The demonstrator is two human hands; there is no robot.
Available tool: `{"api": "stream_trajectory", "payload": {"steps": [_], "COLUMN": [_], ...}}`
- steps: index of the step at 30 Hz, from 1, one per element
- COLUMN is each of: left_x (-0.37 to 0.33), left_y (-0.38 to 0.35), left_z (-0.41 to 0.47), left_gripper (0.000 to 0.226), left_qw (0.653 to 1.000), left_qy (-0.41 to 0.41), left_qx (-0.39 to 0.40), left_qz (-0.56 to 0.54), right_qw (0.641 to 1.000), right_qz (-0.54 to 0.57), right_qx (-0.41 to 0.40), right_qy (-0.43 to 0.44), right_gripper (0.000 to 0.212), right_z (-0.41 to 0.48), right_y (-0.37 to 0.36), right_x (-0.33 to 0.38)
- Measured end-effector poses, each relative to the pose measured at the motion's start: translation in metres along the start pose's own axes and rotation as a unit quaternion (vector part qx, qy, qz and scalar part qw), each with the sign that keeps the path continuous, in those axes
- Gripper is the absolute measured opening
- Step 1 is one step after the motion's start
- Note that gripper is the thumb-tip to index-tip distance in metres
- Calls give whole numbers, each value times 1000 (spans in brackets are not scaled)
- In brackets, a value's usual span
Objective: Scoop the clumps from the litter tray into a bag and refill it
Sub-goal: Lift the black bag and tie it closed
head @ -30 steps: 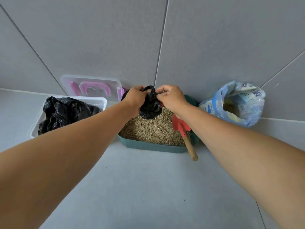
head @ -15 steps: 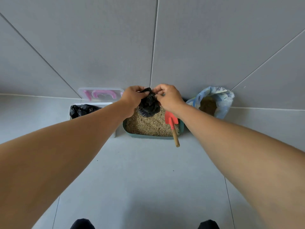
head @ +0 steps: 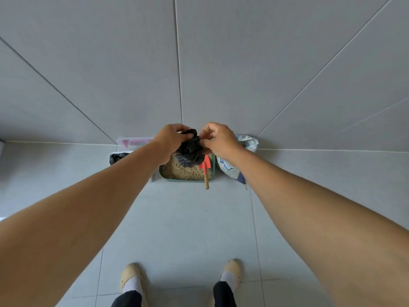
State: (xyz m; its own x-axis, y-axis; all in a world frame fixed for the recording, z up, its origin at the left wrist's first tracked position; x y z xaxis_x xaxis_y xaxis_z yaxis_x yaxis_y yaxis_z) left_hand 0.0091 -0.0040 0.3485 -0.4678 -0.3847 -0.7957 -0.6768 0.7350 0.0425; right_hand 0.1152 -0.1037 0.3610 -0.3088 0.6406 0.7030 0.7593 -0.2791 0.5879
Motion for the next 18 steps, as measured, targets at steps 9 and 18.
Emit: {"api": "stream_trajectory", "payload": {"steps": [9,18], "left_x": [-110,-163], "left_y": [-33,-94], "left_z": [-135,-242], "left_gripper": [14,13], "left_qw": [999,995], "left_qy": [-38,-35], "left_qx": [24,80], "left_qz": [-2,-46], "right_qw": [995,987], "right_qz": [88,153], "right_qx": [39,51], "right_qy": [17,25], "right_gripper": [23,13], "right_z": [-109,-217], "right_y": [105,199], "right_x": [70,91]}}
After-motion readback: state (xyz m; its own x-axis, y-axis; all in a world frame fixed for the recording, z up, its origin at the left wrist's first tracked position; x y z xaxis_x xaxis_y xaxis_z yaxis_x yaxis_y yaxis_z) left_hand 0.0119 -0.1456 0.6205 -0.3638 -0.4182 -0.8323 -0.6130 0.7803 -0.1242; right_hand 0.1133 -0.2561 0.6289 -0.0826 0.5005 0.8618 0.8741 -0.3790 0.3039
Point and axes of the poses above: each hand's wrist, its own z-axis towards the middle knuckle, its own y-axis out of the back of the hand, x = y × z, the point moved 7 cm from there along z, towards the middle knuckle, and after that the axes turned 11 degrees about -z, right-handed, at the moved point
